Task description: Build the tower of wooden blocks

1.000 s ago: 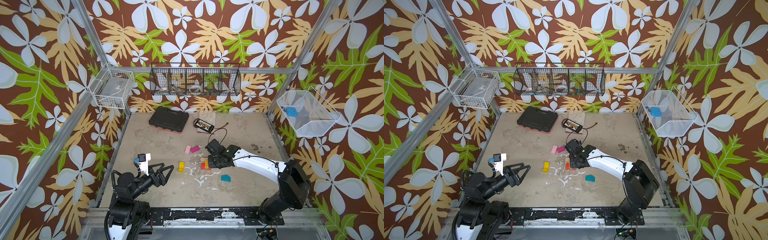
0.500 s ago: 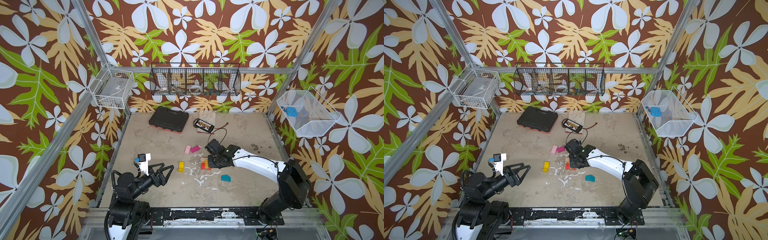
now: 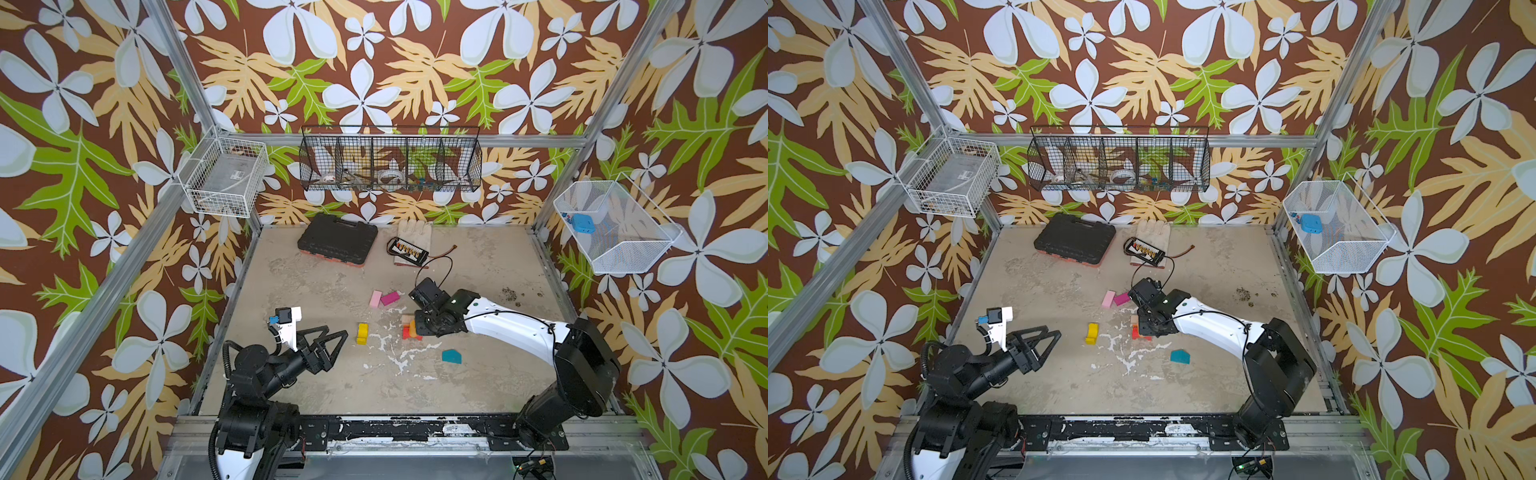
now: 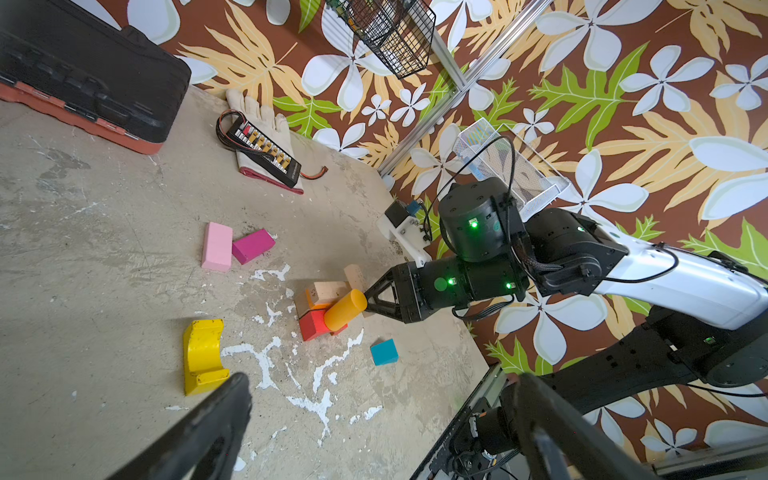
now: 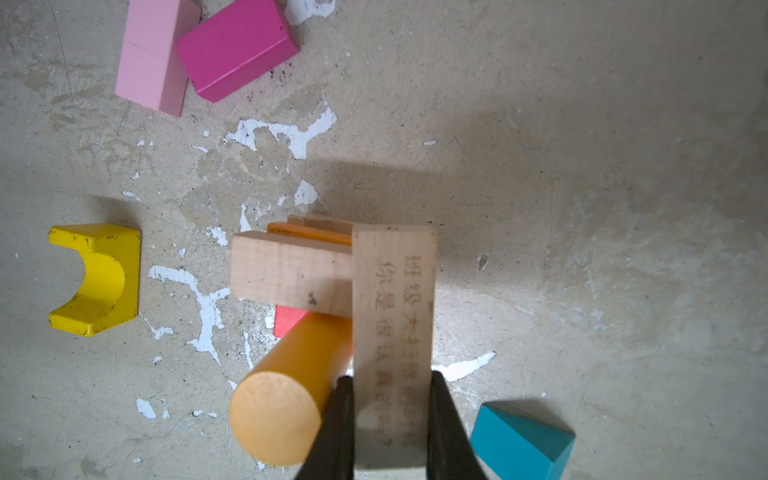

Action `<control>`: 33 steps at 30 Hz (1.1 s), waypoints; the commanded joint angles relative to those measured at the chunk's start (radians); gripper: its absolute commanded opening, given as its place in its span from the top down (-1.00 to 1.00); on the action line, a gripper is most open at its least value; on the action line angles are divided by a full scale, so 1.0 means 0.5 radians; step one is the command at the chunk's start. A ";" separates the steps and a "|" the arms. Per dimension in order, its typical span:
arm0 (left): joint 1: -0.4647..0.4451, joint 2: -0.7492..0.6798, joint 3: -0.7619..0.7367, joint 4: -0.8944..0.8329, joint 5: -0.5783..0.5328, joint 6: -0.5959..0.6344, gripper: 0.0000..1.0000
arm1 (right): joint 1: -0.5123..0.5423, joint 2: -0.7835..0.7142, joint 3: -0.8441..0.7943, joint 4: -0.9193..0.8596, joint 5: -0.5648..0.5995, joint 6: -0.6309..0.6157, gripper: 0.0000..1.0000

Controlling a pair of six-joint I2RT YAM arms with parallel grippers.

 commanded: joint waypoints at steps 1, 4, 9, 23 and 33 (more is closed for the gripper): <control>-0.004 -0.003 -0.003 0.044 0.006 -0.019 -1.00 | 0.000 -0.004 0.010 0.010 -0.001 -0.016 0.60; -0.003 -0.002 -0.003 0.044 0.006 -0.019 -1.00 | 0.001 -0.010 0.012 0.002 0.006 -0.016 0.57; -0.002 -0.001 -0.003 0.044 0.006 -0.020 -1.00 | 0.000 -0.017 0.008 0.010 -0.003 -0.012 0.48; -0.004 -0.004 -0.003 0.043 0.007 -0.019 -1.00 | -0.002 -0.078 -0.041 0.069 -0.050 -0.015 0.34; -0.003 -0.003 -0.003 0.043 0.007 -0.019 -1.00 | -0.001 -0.329 -0.133 0.080 0.150 -0.133 0.14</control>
